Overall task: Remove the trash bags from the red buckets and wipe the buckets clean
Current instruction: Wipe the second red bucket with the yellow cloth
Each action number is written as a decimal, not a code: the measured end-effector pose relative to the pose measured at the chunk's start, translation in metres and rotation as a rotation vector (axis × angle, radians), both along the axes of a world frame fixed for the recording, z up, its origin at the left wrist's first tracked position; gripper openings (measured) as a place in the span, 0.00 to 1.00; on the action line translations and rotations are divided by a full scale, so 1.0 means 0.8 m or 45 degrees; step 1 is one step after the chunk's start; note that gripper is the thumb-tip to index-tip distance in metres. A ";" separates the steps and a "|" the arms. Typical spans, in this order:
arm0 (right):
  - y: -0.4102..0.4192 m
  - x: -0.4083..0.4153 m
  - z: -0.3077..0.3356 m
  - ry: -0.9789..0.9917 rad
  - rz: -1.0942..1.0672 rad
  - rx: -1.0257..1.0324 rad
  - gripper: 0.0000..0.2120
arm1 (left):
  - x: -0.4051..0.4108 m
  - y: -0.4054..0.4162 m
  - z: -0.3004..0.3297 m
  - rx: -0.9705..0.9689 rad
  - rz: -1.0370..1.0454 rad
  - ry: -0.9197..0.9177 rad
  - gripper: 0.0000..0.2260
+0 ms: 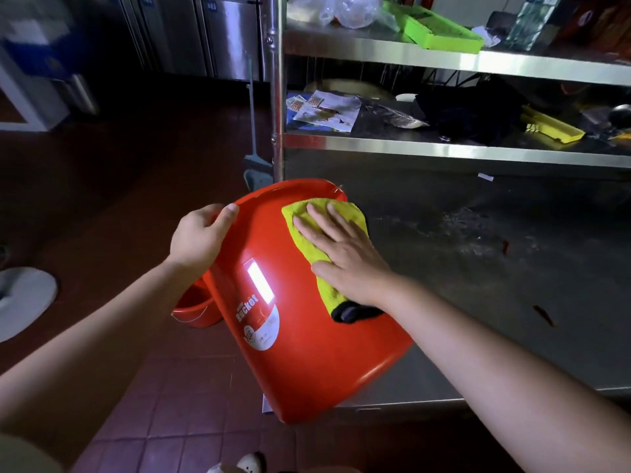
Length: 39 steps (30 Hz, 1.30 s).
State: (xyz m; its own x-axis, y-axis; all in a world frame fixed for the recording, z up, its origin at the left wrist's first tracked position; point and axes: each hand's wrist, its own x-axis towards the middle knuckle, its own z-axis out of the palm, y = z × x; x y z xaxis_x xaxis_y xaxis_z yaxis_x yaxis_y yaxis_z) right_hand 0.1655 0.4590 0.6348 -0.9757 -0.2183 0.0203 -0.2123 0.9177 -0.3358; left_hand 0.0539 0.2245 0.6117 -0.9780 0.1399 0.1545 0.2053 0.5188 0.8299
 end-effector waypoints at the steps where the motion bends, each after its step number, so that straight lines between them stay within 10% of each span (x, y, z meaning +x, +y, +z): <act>1: -0.001 0.019 -0.002 0.016 0.037 0.038 0.34 | 0.001 -0.008 -0.003 0.108 -0.033 -0.065 0.19; 8: -0.010 0.123 -0.019 0.105 0.205 0.261 0.35 | 0.004 -0.033 0.015 0.351 -0.173 -0.225 0.09; 18: -0.055 0.093 -0.019 0.175 0.238 0.313 0.34 | -0.033 0.036 0.061 -0.630 0.062 0.071 0.26; 29: -0.046 -0.075 -0.008 -0.078 -0.065 -0.230 0.32 | -0.020 -0.015 0.043 -0.533 0.089 0.069 0.23; 39: -0.041 0.047 -0.028 -0.051 0.224 -0.063 0.35 | 0.000 -0.066 0.027 -0.293 0.124 -0.173 0.19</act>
